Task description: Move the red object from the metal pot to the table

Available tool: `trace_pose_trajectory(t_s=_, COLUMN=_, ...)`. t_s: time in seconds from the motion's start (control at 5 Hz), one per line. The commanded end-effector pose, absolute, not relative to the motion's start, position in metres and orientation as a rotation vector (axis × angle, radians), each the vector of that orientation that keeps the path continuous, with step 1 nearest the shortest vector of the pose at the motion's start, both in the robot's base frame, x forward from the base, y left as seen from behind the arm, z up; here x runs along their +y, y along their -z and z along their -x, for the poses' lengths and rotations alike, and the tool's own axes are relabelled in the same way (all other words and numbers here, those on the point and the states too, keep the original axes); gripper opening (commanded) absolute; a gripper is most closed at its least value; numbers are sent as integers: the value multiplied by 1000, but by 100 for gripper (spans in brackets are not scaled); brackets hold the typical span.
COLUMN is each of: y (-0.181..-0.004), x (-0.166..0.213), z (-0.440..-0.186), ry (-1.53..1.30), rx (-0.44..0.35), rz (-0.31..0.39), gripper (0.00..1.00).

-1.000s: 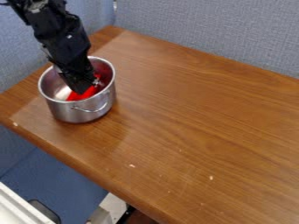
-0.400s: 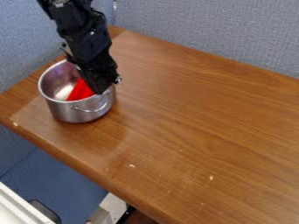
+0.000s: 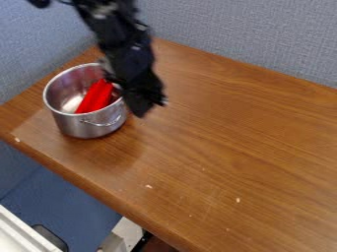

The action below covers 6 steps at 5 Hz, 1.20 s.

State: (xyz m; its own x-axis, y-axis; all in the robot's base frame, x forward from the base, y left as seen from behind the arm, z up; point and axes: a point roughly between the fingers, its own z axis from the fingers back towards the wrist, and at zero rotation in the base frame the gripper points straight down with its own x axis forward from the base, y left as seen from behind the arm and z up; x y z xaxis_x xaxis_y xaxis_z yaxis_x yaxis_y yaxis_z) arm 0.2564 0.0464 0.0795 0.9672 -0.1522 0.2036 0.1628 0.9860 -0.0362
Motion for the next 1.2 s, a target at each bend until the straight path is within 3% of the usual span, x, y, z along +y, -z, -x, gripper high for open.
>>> trace_pose_trajectory(t_s=0.0, y=-91, x=17, z=-262, ry=157, rx=-260, rz=57, gripper=0)
trace_pose_trajectory(t_s=0.2, y=-93, x=-4, z=-256, ry=143, rx=-288, rz=73, gripper=0)
trace_pose_trajectory(t_s=0.8, y=-87, x=45, z=-265, ry=-107, rx=-368, rz=80, gripper=0)
trace_pose_trajectory(t_s=1.0, y=-82, x=42, z=-261, ry=-132, rx=-383, rz=114, gripper=0)
